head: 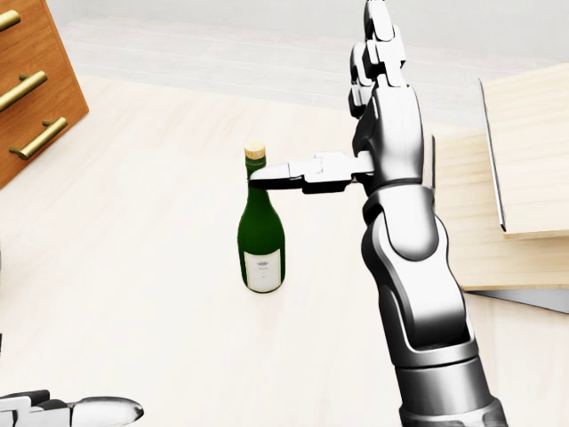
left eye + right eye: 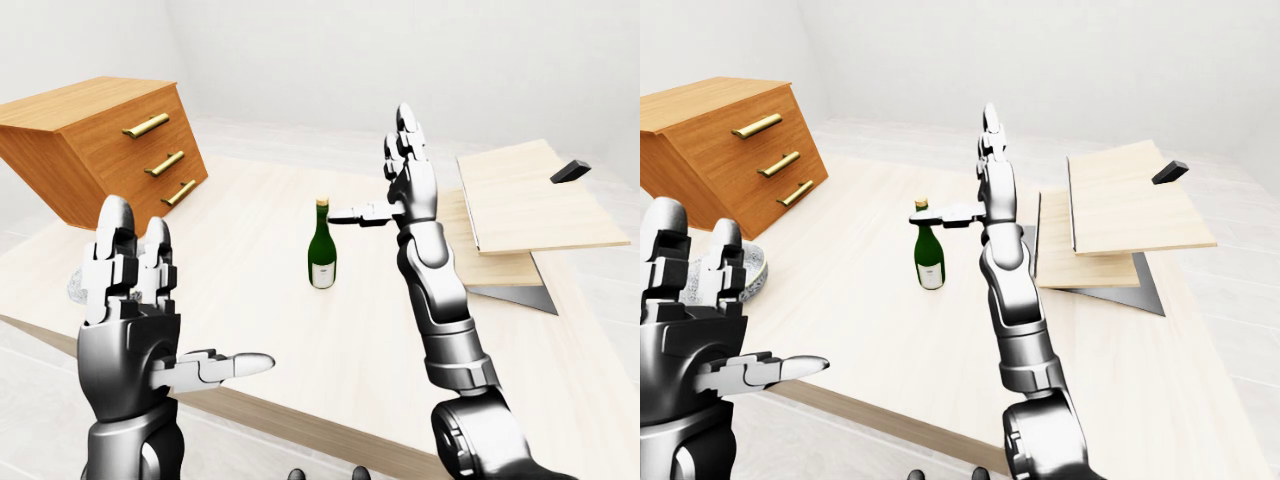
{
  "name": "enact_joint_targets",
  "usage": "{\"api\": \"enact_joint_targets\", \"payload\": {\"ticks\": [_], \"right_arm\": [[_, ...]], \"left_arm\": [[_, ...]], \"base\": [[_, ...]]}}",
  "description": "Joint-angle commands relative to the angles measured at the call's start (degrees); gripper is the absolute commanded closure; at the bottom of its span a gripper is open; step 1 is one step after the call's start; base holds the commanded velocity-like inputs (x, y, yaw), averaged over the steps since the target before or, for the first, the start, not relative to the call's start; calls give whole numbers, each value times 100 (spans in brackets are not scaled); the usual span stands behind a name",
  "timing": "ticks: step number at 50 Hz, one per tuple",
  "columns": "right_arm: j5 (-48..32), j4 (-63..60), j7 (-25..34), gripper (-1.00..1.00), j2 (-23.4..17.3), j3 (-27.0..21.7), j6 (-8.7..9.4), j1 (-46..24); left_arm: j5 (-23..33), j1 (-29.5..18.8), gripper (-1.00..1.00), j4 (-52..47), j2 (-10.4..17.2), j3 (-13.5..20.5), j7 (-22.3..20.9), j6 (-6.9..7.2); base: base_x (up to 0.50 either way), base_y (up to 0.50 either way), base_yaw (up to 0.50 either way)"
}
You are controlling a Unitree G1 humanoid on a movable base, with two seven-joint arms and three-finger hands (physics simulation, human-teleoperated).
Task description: Put the wine bottle on the wine rack.
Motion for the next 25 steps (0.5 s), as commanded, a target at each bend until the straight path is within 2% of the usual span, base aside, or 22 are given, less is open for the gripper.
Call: {"api": "enact_joint_targets", "payload": {"ticks": [1, 15, 25], "right_arm": [[141, 735, -119, -100, 0, 38, 0, -396], [69, 2558, -251, -100, -9, -32, 0, -767], [65, 3061, -284, -100, -2, -26, 0, -924]], "left_arm": [[13, -14, -100, -14, -6, 0, -11, 0], [-46, 26, -100, -146, -12, 71, -36, 0], [-22, -3, -100, -163, -26, 76, -52, 0]], "base": [[0, 0, 0], [0, 0, 0], [0, 0, 0]]}}
